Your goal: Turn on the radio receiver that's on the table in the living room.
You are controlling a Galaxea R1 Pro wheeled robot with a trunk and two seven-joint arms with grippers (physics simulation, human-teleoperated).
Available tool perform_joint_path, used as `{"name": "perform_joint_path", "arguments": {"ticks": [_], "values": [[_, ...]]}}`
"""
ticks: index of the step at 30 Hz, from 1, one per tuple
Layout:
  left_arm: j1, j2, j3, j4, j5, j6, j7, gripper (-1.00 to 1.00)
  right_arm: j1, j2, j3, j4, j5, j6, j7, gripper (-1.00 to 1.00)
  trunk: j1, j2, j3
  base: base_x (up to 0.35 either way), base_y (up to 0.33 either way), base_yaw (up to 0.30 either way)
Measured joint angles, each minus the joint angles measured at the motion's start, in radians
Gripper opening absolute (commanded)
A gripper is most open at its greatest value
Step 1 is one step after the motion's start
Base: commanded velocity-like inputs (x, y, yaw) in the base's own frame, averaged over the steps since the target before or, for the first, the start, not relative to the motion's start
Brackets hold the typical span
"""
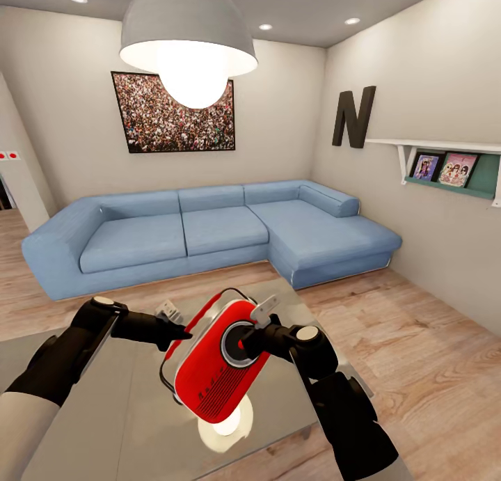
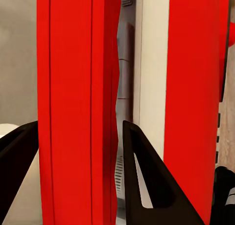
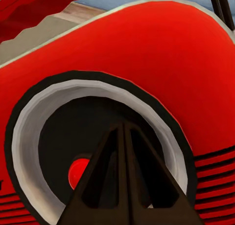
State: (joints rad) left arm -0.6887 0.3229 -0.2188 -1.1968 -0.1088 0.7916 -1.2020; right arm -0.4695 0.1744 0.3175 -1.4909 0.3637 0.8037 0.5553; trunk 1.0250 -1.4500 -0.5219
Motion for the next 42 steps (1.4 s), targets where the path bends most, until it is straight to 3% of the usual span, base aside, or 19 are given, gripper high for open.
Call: {"name": "perform_joint_path", "arguments": {"ticks": [18, 20, 27, 42], "values": [[0.0, -0.009, 0.015, -0.001, -0.018, 0.007, -0.01, -1.0, 0.0, 0.0, 0.0, 0.0, -0.005, -0.001, 0.0, -1.0, 0.0, 0.0, 0.0, 0.0, 0.0, 0.0], [0.0, -0.01, 0.05, -0.001, -0.042, 0.01, -0.042, -1.0, 0.0, 0.0, 0.0, -0.001, -0.015, 0.001, 0.001, -1.0, 0.0, 0.0, 0.0, 0.0, 0.0, 0.0], [0.0, -0.01, 0.124, 0.001, -0.039, 0.01, -0.057, -1.0, 0.0, 0.0, 0.0, -0.001, -0.014, 0.001, 0.001, -1.0, 0.0, 0.0, 0.0, 0.0, 0.0, 0.0], [0.0, -0.008, 0.125, 0.01, -0.023, 0.06, -0.056, -1.0, 0.0, 0.0, 0.0, 0.0, -0.008, 0.0, 0.0, -1.0, 0.0, 0.0, 0.0, 0.0, 0.0, 0.0]]}}
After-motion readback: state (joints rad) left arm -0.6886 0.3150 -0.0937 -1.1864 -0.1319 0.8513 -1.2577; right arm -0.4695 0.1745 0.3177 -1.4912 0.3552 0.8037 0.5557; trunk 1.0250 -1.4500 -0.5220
